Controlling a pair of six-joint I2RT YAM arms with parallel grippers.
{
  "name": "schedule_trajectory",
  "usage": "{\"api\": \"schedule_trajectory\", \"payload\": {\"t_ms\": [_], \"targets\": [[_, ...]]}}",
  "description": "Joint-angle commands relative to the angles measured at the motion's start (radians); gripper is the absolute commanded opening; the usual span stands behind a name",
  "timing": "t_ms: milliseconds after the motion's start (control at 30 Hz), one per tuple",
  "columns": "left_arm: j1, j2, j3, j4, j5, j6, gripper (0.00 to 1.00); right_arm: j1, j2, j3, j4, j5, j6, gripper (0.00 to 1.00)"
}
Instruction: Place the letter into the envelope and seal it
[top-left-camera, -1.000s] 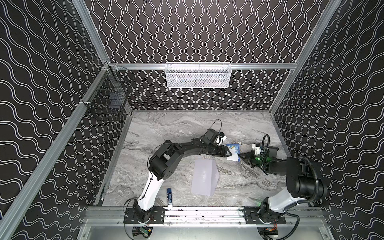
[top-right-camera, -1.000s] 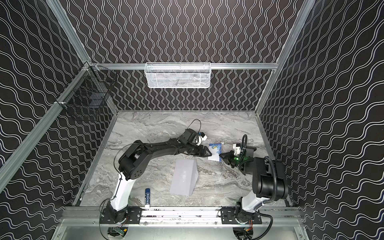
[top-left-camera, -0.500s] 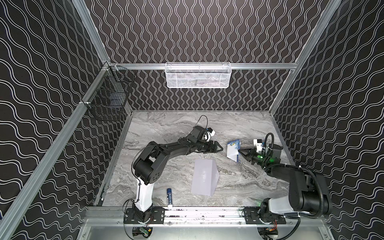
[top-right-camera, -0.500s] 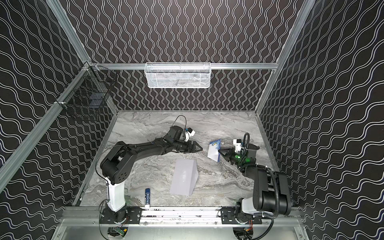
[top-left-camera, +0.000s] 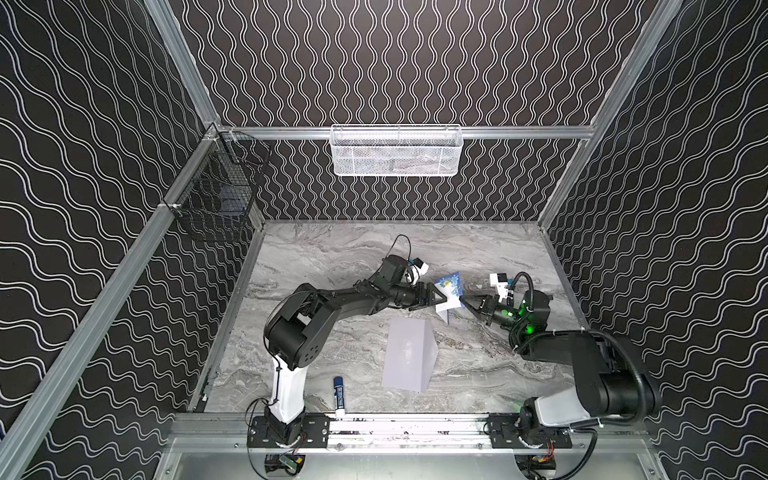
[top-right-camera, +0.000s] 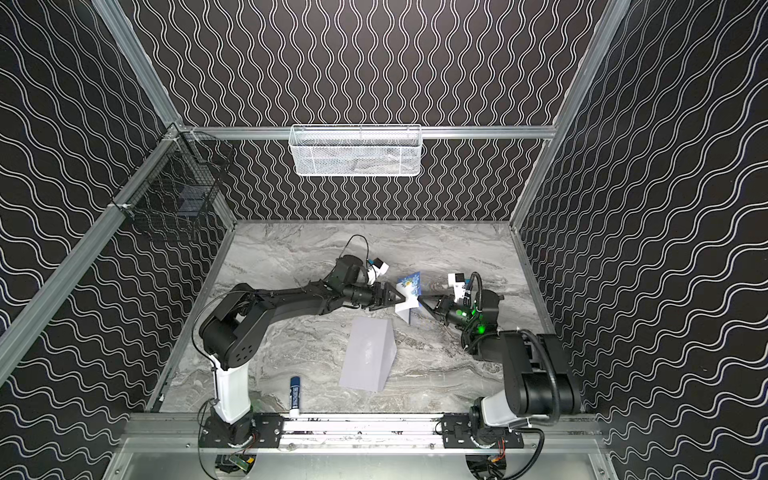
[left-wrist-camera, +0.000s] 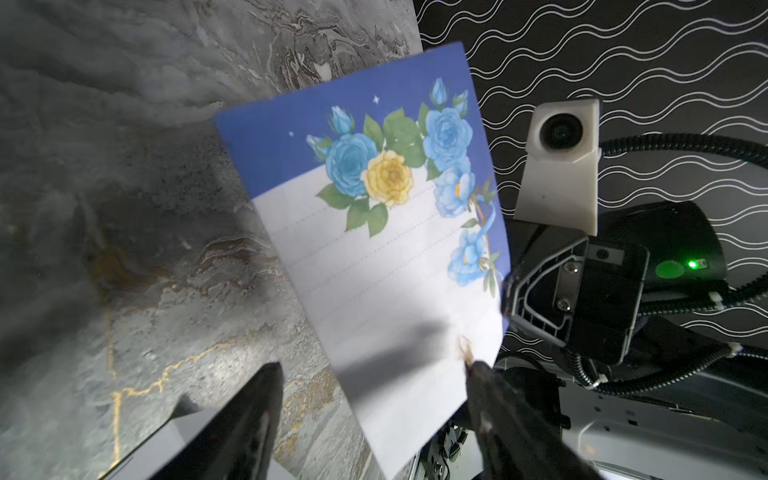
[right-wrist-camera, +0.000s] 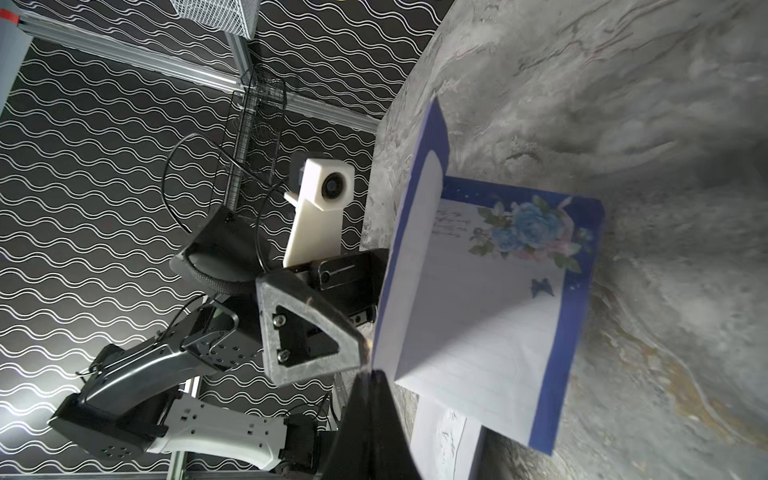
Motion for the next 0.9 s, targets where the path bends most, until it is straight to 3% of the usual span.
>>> {"api": "schedule_trajectory", "payload": {"t_ms": [0, 267, 733, 867], "targets": [[0.001, -0.004, -0.013, 0.088, 0.028, -0.042, 0.71, 0.018, 0.054, -0.012, 0.221, 0.012, 0.099, 0.0], [0.014, -0.018, -0.042, 0.137, 0.038, -0.061, 0.53, 0.029, 0.1, -0.029, 0.145, 0.029, 0.032, 0.0], [0.022, -0.013, -0.047, 0.116, 0.041, -0.042, 0.12, 0.04, 0.059, -0.014, 0.02, 0.035, -0.035, 0.0], [0.022, -0.042, -0.045, 0.064, 0.029, 0.0, 0.01, 0.039, 0.006, -0.005, -0.064, 0.027, -0.061, 0.16]]}}
